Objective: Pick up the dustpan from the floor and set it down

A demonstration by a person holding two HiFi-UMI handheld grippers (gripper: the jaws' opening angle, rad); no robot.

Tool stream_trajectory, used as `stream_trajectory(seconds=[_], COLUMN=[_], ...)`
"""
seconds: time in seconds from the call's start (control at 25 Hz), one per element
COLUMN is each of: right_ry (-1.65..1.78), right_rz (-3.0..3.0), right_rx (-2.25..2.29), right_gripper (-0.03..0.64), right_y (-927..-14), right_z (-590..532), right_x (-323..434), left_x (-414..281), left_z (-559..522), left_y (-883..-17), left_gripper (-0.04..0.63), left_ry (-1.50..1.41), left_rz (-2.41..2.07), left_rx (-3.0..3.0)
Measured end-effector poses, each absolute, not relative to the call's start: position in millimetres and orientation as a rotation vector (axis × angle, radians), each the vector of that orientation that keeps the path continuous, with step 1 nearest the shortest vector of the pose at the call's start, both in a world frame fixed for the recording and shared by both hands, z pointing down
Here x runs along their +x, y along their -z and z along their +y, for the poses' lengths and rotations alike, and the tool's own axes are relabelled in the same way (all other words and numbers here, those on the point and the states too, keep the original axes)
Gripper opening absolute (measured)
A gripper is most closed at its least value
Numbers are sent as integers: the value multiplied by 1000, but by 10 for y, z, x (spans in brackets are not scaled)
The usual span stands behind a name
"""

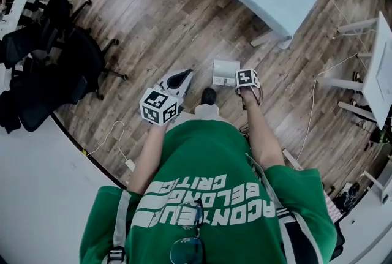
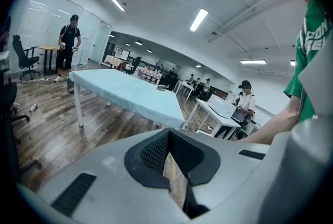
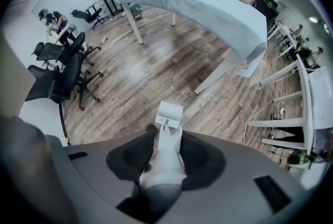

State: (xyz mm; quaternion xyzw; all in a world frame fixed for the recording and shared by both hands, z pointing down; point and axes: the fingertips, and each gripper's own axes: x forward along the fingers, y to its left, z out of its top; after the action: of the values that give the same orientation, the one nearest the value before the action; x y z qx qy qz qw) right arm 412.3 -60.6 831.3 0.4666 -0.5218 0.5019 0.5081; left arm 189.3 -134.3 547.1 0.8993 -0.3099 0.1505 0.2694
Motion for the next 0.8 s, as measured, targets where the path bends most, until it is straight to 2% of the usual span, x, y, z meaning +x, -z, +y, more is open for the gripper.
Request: stream_trajectory(seconds=[0.12, 0.8], right_ry=[-1149, -980], right_rz=[-1223, -1335], right_rx=[1151, 1189], right_gripper=[121, 123], right_y=[-8303, -7920], right_z=[-583, -402], right_x=[4211, 3902], left_x=[1770, 831], left_z=[-1330, -1184], left_y=[-5472, -5479], left_gripper=[-8, -8], left_ry=[-386, -316], left_rz=[-872, -1032], left_rx=[2407, 2327])
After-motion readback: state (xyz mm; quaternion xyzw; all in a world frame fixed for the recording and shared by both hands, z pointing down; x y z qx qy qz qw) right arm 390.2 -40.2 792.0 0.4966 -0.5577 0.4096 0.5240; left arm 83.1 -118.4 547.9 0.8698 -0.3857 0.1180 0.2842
